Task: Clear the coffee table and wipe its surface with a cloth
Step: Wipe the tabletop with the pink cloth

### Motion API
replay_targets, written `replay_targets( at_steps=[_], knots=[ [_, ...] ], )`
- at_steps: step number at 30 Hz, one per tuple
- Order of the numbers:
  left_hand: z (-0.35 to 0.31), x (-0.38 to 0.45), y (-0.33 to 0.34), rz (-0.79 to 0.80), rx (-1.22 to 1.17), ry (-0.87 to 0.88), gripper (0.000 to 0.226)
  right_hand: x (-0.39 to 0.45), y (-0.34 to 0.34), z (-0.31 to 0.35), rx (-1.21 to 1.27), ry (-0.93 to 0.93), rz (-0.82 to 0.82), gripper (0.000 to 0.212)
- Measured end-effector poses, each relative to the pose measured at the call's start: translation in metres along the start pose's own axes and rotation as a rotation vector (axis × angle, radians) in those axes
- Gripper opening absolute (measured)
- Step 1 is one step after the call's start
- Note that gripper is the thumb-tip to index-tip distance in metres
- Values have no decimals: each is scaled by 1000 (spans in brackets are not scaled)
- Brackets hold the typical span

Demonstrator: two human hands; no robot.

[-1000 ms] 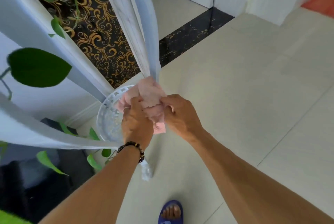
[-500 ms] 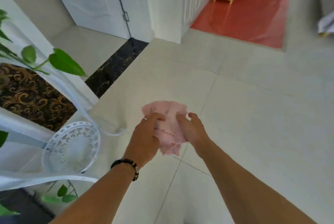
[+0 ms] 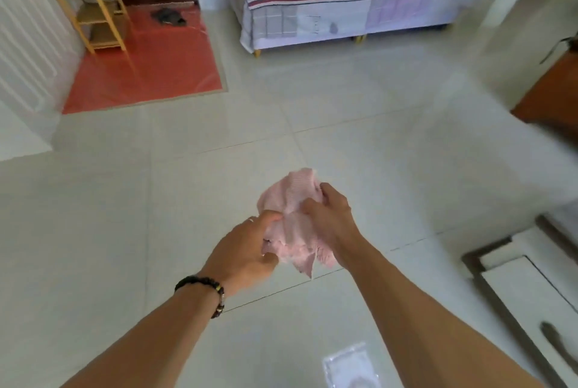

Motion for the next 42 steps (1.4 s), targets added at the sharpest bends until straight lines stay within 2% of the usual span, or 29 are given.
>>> replay_targets(
  at_steps=[1,3,5,9,12,14,16,19,21,24,28,32,34,37,40,42],
  knots=[
    [-30,12,15,20,-9,26,51,1,-37,-6,1,0,-29,1],
    [-104,48,55,44,-20,91,38,4,-131,-20,16,8,-107,9],
    [-167,78,86,-2,-24,140,34,5,-208,-29,12,15,-140,11],
    [-311,129,177,-26,8,205,56,-12,-385,-52,13,38,-258,11],
    [-408,149,243,34,-2,287,58,-32,-492,-74,84,93,-321,18],
    [-461,156,283,164,-64,374,36,-47,-548,-87,133,142,-369,23],
    [-500,161,314,283,-92,389,8,-61,-596,-100,166,177,-442,26],
    [-555,172,360,325,-79,448,21,-78,-673,-126,79,195,-622,22],
    [-587,187,396,328,-55,485,23,-78,-719,-143,-20,183,-701,34],
    [-622,208,440,344,-52,504,16,-65,-768,-167,-224,186,-754,49],
    [-642,250,499,371,66,551,31,-25,-810,-195,-531,247,-770,59],
    [-642,295,532,267,335,653,42,20,-795,-244,-858,306,-513,63],
    [-632,311,547,276,494,673,53,34,-786,-272,-955,318,-433,69],
    [-615,322,558,270,592,638,58,50,-788,-279,-1032,172,-460,61],
    [-609,331,551,140,530,554,63,98,-813,-263,-1121,32,-418,53],
    [-601,337,544,63,521,455,63,137,-826,-255,-1071,88,-360,54]
  ],
)
Point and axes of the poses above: each hand's wrist, its own x-axis towards the middle knuckle, its own y-axis out of the palm, z = x × y, the point moved 8 cm from there along x, towards the middle knuckle, and after that the axes turned 4 degrees about x, right-handed, at the moved point
